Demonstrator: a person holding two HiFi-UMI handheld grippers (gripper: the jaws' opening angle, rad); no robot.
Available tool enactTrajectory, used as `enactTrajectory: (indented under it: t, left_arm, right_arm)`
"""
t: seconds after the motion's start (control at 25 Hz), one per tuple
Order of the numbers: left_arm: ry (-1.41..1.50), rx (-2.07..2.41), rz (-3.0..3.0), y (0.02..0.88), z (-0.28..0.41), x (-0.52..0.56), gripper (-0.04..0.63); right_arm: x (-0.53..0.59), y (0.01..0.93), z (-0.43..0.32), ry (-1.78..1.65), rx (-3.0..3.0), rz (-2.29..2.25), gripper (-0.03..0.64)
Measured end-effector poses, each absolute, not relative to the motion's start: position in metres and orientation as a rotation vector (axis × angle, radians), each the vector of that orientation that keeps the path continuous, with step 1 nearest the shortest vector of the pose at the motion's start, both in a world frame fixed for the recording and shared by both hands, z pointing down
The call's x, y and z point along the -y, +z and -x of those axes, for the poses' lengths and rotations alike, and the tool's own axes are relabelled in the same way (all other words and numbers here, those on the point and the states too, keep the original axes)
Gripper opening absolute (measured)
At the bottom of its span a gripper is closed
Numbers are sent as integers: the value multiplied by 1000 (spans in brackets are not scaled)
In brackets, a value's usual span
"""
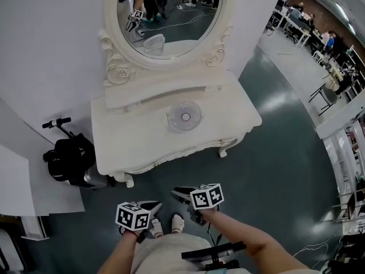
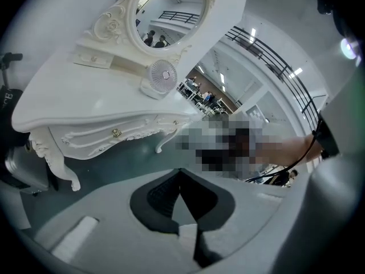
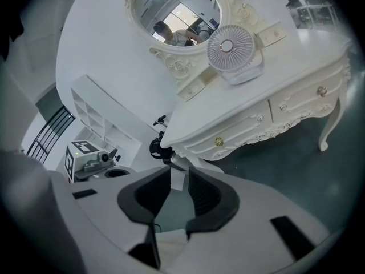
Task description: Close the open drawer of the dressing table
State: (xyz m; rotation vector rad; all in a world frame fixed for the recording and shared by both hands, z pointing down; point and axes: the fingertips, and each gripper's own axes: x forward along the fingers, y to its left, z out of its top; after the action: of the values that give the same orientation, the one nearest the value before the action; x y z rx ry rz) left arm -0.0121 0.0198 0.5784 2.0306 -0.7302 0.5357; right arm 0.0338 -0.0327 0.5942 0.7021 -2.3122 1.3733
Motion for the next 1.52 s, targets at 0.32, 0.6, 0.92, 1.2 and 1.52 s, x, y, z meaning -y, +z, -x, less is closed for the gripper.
enactTrajectory:
  t: [0.32, 0.6, 0.92, 1.2, 1.52]
  left_arm:
    - [490, 689, -2114, 544, 0, -34, 9]
    - [443, 683, -2186, 507, -4, -39, 9]
    - [423, 678, -2215, 492, -6, -45, 9]
    - [398, 702, -2236, 483, -1, -41, 9]
    - [381, 702, -2238, 479, 2, -43, 9]
  right_arm:
    - [-9, 553, -39, 1363, 2318, -530, 64]
    - [-22, 503, -45, 1306, 2403, -473, 32]
    - [-30, 494, -48, 1398, 2425, -532, 32]
    - [-34, 485, -42, 1443, 2448, -549, 32]
    - [-30, 473, -36, 1447, 2494, -620, 21]
